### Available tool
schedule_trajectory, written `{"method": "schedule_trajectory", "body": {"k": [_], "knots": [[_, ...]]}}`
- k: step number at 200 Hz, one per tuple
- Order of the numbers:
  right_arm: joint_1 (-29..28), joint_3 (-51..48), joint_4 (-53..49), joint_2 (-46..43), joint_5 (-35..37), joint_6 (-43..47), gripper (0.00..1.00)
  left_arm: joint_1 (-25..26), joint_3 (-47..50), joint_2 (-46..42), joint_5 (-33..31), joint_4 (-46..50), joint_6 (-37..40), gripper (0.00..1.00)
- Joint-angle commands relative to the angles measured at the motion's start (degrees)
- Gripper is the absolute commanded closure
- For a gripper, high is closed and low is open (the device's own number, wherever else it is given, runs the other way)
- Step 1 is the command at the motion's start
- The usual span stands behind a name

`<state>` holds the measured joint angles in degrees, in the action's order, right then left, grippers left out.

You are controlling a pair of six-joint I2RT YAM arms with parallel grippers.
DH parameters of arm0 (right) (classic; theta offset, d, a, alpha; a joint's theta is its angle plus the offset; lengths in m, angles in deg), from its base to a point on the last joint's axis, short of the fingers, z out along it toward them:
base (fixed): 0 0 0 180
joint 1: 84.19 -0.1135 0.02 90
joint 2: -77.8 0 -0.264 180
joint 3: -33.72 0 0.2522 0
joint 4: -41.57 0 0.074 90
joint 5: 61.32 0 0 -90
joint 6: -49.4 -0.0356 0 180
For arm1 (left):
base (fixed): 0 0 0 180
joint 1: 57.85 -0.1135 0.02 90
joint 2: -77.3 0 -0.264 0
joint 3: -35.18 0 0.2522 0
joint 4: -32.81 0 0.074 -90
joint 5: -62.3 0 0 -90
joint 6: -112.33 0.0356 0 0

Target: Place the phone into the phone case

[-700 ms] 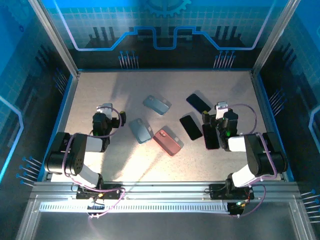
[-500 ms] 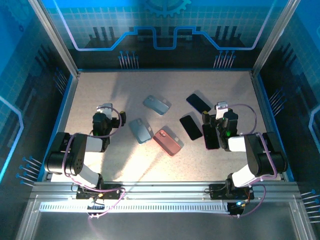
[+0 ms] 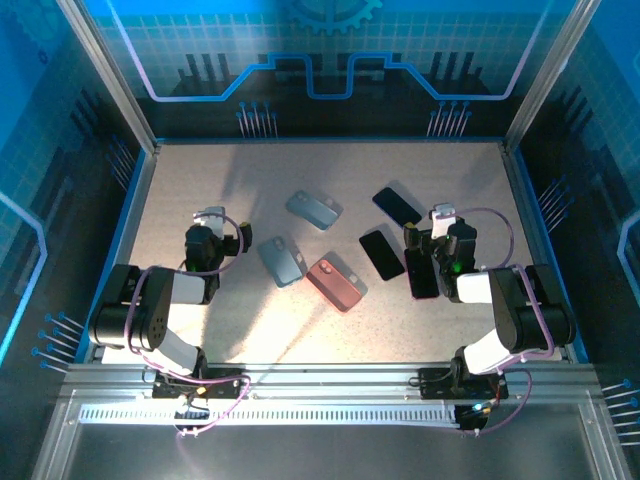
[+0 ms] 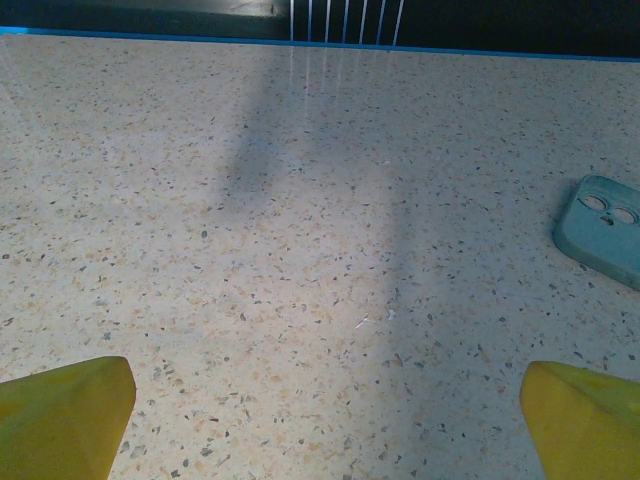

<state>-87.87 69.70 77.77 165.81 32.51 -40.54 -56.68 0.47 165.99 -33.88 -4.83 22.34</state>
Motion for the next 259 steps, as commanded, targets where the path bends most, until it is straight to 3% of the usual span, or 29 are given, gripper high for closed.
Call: {"method": "schedule_trajectory", "body": {"k": [1,56,72,81,109,127,150,186,214,259], "knots": [[0.60,0.84,0.45,0.24,-1.03,0.21,0.00,-0.56,-0.99,0.27,-0.29,-1.71,-0.19,0.01],[1.82,0.46,1.02,0.07,-3.56,-0.64,0.00,-0.57,-0.94,0.22,-0.67,-1.81,-0.19,0.01],[1.92,0.93,-1.13,-1.95,-2.24,-1.11,0.00,-0.47,-1.87,-2.57,-5.03,2.11,-1.77,0.01],[1.56,1.52,-4.58,-4.55,-0.76,-1.03,0.00,-0.34,-3.57,-4.97,-7.78,7.46,-2.52,0.09],[-3.42,4.76,-17.11,-13.36,11.59,-0.52,0.00,3.91,-9.90,-12.05,-20.76,25.92,-5.33,0.13],[-7.99,9.25,-28.10,-17.58,16.95,-1.48,0.00,6.01,-15.07,-16.06,-20.92,39.02,-10.52,0.20],[-11.25,14.45,-42.31,-19.57,12.80,-5.41,0.05,9.50,-17.99,-20.00,-19.32,46.16,-16.44,0.25],[-18.38,19.02,-57.33,-17.80,13.43,-9.29,0.02,14.41,-21.62,-24.93,-16.16,58.48,-25.11,0.25],[-21.35,20.32,-63.09,-15.24,9.31,-11.27,0.01,15.43,-21.72,-27.73,-11.87,65.17,-30.30,0.26],[-22.07,22.84,-66.19,-8.17,5.39,-12.62,0.00,16.06,-19.65,-30.83,-8.00,66.34,-33.97,0.26]]}}
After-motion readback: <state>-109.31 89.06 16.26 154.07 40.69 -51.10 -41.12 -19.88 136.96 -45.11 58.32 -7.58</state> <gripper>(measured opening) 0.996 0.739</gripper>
